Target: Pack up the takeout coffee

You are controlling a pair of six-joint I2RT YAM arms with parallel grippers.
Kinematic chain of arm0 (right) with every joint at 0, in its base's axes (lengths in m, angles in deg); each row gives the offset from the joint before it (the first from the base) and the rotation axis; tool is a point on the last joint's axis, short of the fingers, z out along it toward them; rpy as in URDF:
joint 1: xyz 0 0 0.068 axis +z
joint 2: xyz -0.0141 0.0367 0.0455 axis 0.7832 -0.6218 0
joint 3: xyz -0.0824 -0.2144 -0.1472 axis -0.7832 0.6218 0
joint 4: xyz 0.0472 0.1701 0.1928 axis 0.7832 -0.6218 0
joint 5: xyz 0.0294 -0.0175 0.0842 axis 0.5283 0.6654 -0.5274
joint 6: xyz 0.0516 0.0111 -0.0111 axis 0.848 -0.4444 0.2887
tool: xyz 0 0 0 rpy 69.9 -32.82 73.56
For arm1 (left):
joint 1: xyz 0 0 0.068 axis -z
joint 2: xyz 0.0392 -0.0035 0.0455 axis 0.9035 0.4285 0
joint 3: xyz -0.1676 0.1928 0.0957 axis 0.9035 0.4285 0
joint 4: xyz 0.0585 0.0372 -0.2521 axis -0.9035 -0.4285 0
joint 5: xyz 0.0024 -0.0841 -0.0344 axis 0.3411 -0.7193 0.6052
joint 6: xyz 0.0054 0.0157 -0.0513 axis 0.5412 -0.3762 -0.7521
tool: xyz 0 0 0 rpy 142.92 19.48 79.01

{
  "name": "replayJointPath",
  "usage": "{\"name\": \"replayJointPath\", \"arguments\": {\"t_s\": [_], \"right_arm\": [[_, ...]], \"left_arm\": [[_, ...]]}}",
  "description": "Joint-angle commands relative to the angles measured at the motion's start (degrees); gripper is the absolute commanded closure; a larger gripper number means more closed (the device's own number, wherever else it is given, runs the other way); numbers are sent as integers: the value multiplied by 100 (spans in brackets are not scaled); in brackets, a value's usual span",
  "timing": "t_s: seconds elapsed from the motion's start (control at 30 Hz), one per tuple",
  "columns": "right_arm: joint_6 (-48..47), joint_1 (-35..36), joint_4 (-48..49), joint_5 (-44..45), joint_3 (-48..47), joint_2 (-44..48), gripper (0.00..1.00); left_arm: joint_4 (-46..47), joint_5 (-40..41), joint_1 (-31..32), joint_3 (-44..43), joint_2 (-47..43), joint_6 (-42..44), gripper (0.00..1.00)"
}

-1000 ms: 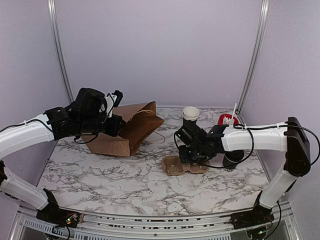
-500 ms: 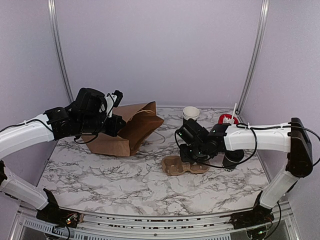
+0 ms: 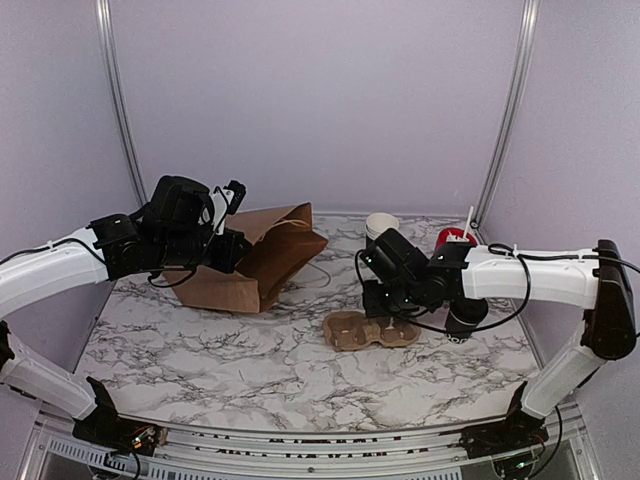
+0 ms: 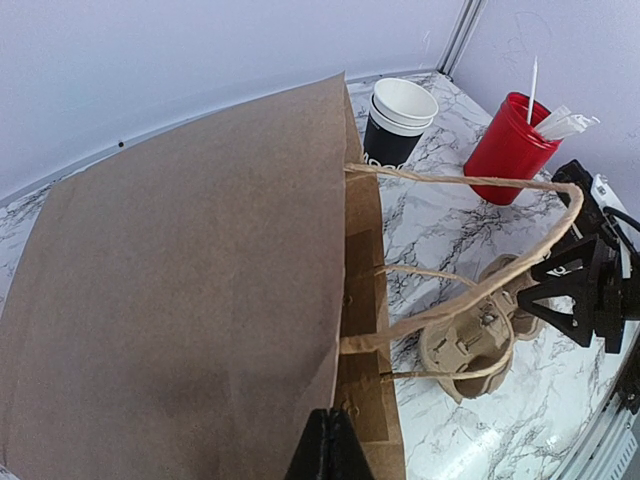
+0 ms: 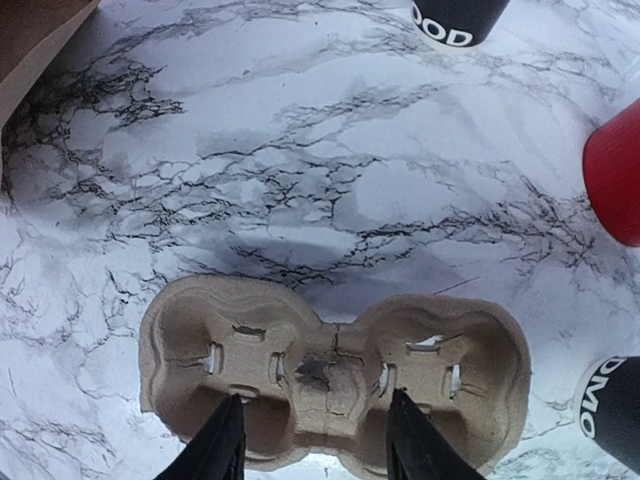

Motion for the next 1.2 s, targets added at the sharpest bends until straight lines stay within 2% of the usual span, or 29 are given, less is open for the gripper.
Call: {"name": "replayJointPath", "arguments": {"t_s": [0.0, 0.07, 0.13, 0.3, 0.43, 0.7, 1.17], "right_arm": [[-28, 62, -46, -89, -167, -189, 49], [1, 58, 9, -206, -110, -349, 42], [-8, 42, 129, -331, -50, -496, 38], [-24, -26, 380, -583, 78, -899, 38], [13, -30, 283, -447, 49, -1172, 43], [37, -26, 251, -377, 48, -1256, 47], [26, 53, -249, -10, -178, -806, 34]], "left_arm": [[74, -37, -3, -121, -53, 16, 100], [78, -41, -3, -124, -49, 24, 100], [77, -42, -3, -122, -61, 24, 100], [79, -31, -3, -89, -109, 24, 100], [78, -25, -3, -62, -148, 24, 100], [64, -32, -3, -101, -116, 24, 100], [62, -33, -3, -139, -62, 31, 100]]}}
